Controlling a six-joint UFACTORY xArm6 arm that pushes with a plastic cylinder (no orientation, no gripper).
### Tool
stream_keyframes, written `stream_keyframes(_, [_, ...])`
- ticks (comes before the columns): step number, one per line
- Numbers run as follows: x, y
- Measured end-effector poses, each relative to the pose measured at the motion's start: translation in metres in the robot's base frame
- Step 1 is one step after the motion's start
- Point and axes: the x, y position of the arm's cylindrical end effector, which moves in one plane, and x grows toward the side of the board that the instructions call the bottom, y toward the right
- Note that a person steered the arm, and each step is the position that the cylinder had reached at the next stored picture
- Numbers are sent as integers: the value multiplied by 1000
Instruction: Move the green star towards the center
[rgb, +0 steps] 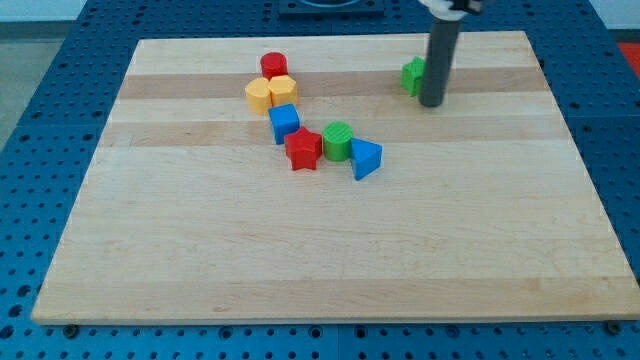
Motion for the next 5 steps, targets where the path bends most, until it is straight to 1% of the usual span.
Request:
stream_keyframes(1, [-25,42])
stream_keyframes(2, [-61,35])
stream_keyframes(3, [-63,3])
stream_keyframes(5, [-3,-8])
